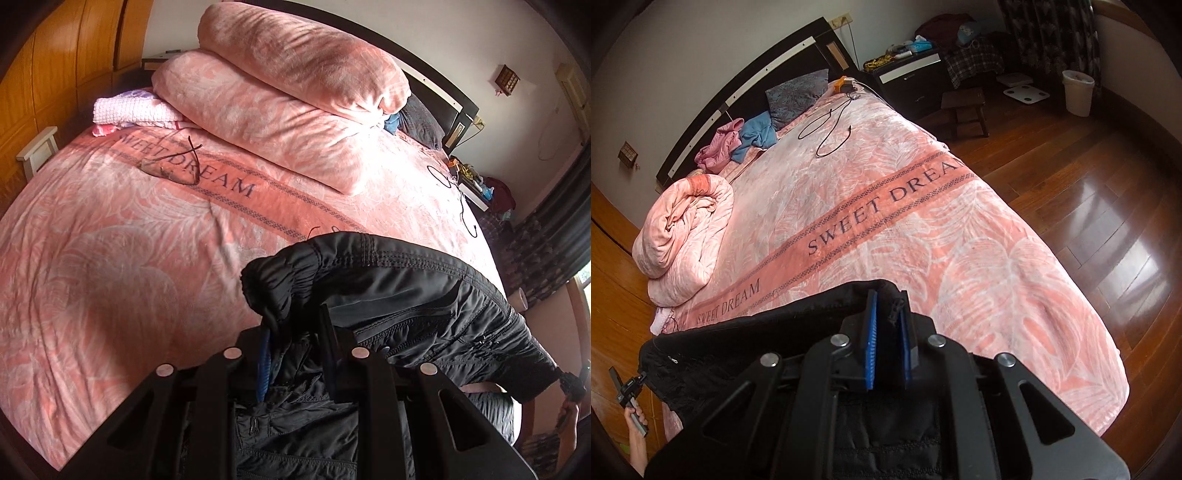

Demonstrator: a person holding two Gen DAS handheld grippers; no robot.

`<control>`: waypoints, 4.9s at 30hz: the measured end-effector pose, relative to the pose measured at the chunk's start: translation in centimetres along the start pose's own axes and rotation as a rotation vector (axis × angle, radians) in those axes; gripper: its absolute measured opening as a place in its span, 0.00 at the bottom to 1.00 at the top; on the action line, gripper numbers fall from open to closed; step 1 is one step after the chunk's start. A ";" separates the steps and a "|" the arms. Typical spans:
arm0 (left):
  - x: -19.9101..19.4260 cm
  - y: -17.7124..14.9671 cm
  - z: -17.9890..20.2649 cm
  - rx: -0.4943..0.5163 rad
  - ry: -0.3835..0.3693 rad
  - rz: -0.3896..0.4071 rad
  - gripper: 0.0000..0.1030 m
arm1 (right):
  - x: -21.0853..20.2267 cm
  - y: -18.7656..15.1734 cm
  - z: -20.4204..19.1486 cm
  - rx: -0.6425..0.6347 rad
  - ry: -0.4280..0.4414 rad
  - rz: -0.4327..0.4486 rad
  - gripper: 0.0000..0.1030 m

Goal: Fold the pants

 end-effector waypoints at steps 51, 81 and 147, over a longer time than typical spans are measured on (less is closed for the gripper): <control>-0.4 -21.5 -12.1 -0.220 0.185 -0.156 0.75 | -2.9 -28.7 6.2 0.517 0.194 -0.124 0.64; 2.0 -19.5 -12.2 -0.219 0.300 -0.227 0.24 | 1.7 -24.5 11.8 0.692 0.089 -0.030 0.06; -0.4 -22.1 -8.0 -0.106 0.435 0.102 0.86 | -0.8 -20.0 7.5 0.524 0.232 0.096 0.18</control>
Point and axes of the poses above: each gripper's, at about its wrist camera, not at the fingertips, and x roughly the way its jaws point, z to its right, y to its top, the point moved 8 cm from there along x, roughly the way its jaws point, and after that the axes turned 3 degrees about -y, right-handed, at the moved point
